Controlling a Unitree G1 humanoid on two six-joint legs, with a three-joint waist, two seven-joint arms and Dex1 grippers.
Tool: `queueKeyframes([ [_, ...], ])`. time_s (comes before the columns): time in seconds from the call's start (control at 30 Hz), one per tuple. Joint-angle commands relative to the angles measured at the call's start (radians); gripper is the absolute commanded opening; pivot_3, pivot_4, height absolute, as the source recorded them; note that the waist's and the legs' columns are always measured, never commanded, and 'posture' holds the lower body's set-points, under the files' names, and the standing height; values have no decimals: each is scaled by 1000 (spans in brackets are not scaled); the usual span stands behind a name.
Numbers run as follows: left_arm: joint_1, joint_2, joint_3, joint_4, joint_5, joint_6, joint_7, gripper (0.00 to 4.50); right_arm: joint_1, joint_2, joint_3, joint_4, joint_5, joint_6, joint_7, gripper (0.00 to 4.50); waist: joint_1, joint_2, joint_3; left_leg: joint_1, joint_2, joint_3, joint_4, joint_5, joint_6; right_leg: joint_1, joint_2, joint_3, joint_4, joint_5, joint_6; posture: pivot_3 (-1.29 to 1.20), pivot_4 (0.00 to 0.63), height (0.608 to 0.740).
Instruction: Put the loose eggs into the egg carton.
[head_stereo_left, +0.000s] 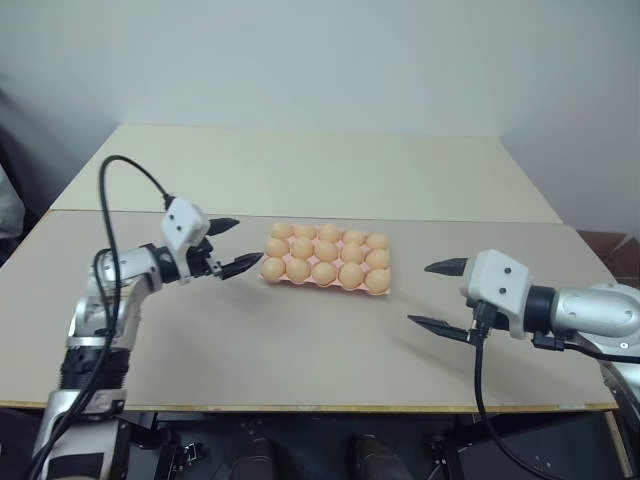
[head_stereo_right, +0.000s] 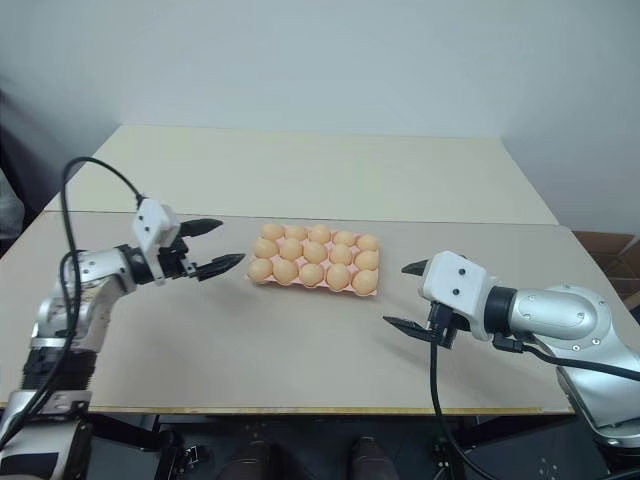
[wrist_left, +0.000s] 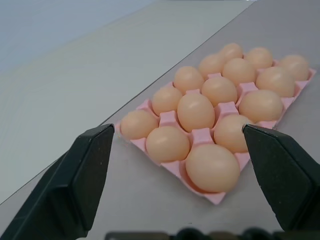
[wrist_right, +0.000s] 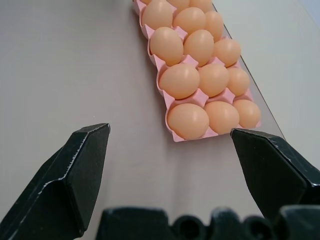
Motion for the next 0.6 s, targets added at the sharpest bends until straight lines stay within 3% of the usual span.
queueKeyframes([
  [0.03, 62, 80, 92, -105, -57, -19, -48, 4466, -8, -12, -28, -12, 4, -13, 0, 4500, -4, 0, 0, 0, 0, 0, 0, 0, 0, 0, 0, 0, 0, 0, 0, 0, 150, 740],
  [0.27, 305, 202, 280, -251, -213, -14, -215, 4466, 16, -46, -123, 4, 53, -34, 75, 4500, -4, 0, 0, 0, 0, 1, 0, 0, 0, -1, -2, 0, 0, -3, -5, 0, 150, 740],
  [0.6, 494, 271, 461, -374, -313, 66, -235, 4466, 43, -136, -260, 112, 100, -116, 245, 4500, 2, 0, 0, 0, 1, 1, 0, -1, -2, -2, -3, -1, -1, -4, -5, 0, 150, 740],
])
